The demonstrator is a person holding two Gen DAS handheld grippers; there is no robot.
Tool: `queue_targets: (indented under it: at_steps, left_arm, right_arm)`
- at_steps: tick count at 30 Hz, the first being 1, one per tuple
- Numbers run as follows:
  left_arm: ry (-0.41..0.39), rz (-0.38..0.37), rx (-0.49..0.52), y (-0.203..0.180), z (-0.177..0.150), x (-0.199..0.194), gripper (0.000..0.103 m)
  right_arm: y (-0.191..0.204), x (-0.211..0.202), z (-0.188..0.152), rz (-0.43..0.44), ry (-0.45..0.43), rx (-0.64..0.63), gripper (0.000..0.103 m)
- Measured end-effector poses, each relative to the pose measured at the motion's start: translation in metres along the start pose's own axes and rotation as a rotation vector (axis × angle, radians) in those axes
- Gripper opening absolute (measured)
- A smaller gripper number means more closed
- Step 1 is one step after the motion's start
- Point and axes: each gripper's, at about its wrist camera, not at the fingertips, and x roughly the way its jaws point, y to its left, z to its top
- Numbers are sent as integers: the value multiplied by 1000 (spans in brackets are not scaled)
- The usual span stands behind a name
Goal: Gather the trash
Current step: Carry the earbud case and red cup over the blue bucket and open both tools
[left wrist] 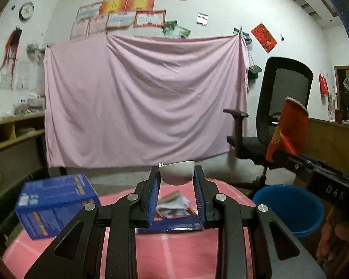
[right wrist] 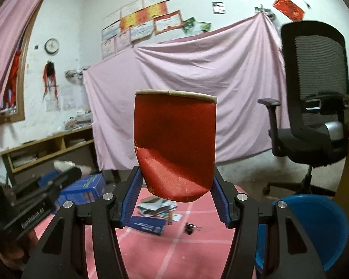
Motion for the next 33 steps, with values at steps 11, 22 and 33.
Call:
queue_targets:
  at_steps: [11,22,33]
  left_arm:
    - [-54,-126,24,-62,28,25,24]
    - [-9,-296,81,-142,35,68,24]
    - [288,-405,3,-190,28,145,24]
  right_arm:
    - [-45,-25,6,-141,-64,63,56]
    - [-116,-45,-5,-322,-37,164,56]
    - [-186,-45,-35,-392,80,353,56]
